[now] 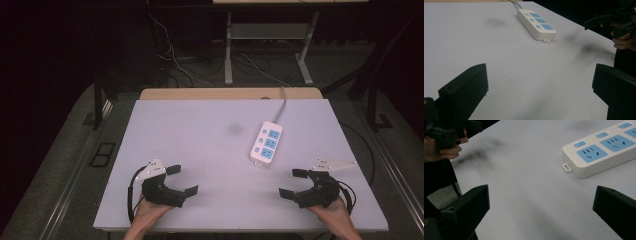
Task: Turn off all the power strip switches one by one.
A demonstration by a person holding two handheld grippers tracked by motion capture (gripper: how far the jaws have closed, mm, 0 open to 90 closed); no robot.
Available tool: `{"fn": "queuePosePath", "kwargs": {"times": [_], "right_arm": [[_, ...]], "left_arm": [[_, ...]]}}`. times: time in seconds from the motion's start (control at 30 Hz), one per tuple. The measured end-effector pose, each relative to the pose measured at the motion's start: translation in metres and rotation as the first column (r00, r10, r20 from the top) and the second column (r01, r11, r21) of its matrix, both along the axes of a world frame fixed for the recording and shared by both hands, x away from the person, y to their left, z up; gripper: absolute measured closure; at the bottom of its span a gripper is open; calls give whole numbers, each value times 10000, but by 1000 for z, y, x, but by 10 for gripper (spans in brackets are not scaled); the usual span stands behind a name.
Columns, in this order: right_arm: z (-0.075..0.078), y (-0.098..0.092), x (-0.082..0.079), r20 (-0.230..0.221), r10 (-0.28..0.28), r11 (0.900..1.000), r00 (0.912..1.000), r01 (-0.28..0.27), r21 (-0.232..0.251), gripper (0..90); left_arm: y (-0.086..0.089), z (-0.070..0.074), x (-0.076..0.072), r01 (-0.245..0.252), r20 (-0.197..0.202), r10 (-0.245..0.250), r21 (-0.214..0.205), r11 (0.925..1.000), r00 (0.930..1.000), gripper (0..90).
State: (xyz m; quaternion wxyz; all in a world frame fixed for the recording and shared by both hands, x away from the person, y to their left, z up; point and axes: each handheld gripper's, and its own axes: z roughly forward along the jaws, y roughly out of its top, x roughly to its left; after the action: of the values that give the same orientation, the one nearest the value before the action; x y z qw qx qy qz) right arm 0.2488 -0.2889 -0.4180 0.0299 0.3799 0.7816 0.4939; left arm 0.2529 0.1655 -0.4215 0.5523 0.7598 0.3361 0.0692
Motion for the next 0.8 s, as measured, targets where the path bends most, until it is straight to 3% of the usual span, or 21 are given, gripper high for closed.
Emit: {"fn": "queuePosePath", "kwargs": {"times": [0.5, 0.8], "right_arm": [[2, 5, 3, -149, 115, 9988, 9998, -122, -476, 6], [5, 7, 9, -407, 330, 9948, 9986, -368, -948, 6]], "left_arm": [[3, 0, 0, -118, 43, 118, -33, 9999, 9999, 0], [-3, -2, 0, 82, -36, -82, 27, 10000, 10000, 0]]}}
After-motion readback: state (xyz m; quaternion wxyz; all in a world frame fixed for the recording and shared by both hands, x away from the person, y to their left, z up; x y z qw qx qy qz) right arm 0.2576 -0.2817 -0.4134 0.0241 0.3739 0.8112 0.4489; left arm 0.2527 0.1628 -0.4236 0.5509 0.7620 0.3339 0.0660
